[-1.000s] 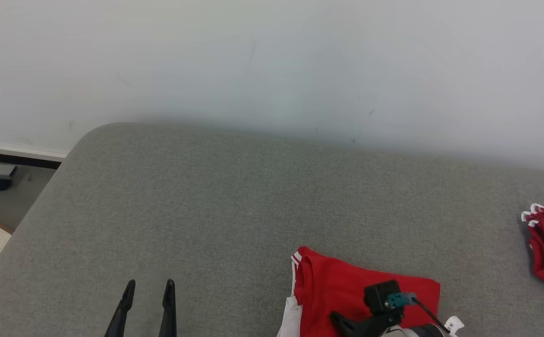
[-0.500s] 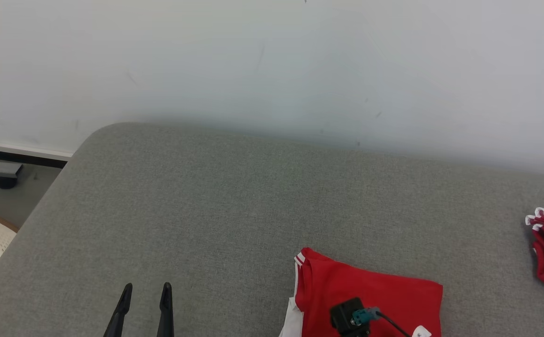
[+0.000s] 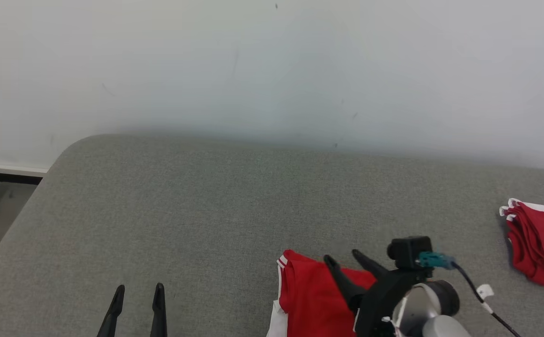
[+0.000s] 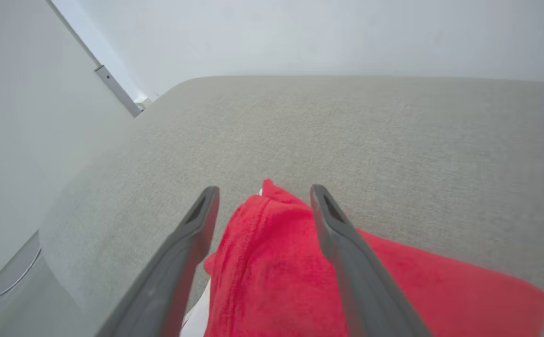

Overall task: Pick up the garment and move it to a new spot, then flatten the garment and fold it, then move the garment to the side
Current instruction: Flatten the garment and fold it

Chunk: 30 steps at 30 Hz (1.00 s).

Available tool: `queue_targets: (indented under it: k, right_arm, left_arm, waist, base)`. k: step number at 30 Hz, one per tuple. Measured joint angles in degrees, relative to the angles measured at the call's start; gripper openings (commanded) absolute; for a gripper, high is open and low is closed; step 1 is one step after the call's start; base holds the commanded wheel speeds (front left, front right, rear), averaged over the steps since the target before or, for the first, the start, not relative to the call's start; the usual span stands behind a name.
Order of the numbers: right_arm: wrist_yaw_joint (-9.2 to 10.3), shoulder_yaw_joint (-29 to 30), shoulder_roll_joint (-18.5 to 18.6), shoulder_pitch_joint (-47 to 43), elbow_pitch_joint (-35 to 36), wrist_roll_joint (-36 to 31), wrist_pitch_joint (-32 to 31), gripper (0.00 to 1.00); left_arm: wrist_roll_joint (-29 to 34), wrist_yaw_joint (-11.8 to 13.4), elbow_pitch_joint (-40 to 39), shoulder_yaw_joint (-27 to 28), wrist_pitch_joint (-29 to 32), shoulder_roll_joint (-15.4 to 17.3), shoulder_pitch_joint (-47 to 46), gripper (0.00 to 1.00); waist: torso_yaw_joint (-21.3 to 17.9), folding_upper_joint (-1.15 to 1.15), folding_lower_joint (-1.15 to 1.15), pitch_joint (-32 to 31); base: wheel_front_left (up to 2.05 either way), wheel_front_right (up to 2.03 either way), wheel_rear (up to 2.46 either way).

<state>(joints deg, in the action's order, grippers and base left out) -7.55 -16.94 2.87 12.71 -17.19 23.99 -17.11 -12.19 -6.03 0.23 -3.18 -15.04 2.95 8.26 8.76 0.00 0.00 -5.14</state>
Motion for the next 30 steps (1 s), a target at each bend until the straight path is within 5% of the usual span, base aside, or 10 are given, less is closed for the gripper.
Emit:
queue_targets:
  k: [10, 18, 30]
  right_arm:
    - [0.01, 20.5, 0.1, -14.3, 12.2, -6.2, -3.1, 1.0]
    - [0.0, 23.2, 0.0, -18.9, 10.7, -3.7, -3.6, 1.0]
    - [0.0, 24.8, 0.0, -21.9, 10.2, -11.2, 18.7, 1.0]
  left_arm:
    - [-0.1, 0.0, 0.5, 0.3, 0.0, 0.0, 0.0, 1.0]
    - [-0.2, 0.0, 1.3, 0.4, 0.0, 0.0, 0.0, 1.0]
    - [-8.1, 0.5, 4.6, 2.5, 0.0, 0.0, 1.2, 1.0]
  waist:
    - [-2.8, 0.0, 0.0, -0.3]
    - [-4.3, 0.0, 0.0, -0.6]
    - [-4.8, 0.0, 0.0, -1.7]
  base:
    - [0.0, 0.0, 0.0]
    - [0.0, 0.0, 0.0]
    - [0.0, 0.0, 0.0]
